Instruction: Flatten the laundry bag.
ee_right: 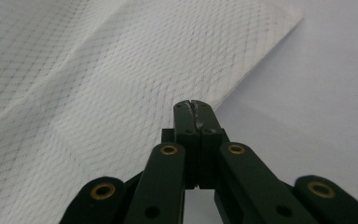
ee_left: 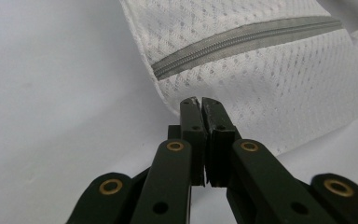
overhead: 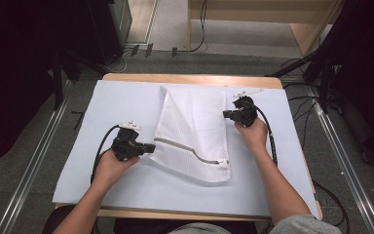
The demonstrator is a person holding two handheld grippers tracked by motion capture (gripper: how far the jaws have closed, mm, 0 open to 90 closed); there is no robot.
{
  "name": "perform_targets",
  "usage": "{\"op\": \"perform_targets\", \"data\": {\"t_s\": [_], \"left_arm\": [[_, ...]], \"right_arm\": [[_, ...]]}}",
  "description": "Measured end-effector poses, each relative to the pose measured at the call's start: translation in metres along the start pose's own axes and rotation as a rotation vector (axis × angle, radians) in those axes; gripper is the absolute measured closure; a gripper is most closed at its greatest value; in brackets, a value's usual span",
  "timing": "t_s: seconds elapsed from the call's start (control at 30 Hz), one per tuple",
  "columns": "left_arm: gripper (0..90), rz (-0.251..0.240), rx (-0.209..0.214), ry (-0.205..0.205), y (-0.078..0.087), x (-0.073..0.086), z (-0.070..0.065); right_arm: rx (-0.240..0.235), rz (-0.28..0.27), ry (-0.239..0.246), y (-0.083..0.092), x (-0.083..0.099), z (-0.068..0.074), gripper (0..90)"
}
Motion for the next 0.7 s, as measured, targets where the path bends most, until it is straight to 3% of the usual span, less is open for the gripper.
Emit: {"op": "perform_targets", "data": {"t_s": [0.2,0.37,0.5,0.6,0.7], "left_arm": [[89.5,0.011,-0.012,0.003,0.012,0.012,-0.003],[89.2,0.003,-0.013,0.031,0.02,0.021,-0.001],[88.3,0.016,0.002,0.035,0.017,0.024,-0.002],[81.9,0.02,0.0,0.024,0.016,0.024,-0.002],[76.0,-0.011,-0.002,0.021,0.02,0.021,-0.002]], "right_arm": [[0.02,-0.003,0.017,-0.003,-0.002,-0.001,90.0],[0.031,-0.008,-0.001,-0.004,-0.003,-0.006,90.0],[0.023,-0.009,-0.019,-0.006,-0.003,-0.008,90.0],[0.006,-0.008,-0.018,-0.011,-0.002,-0.003,90.0],[0.002,-0.025,-0.016,-0.01,-0.005,0.0,86.4]]}}
Point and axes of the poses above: each handheld gripper's, and its own axes: y roughly backward along the jaws, x roughly out of its underside, z roughly to its left, the point moved 5 cm from there along -y, roughly forward along the jaws, and after that the axes turned 5 degrees about -z, right-handed, at the moved point
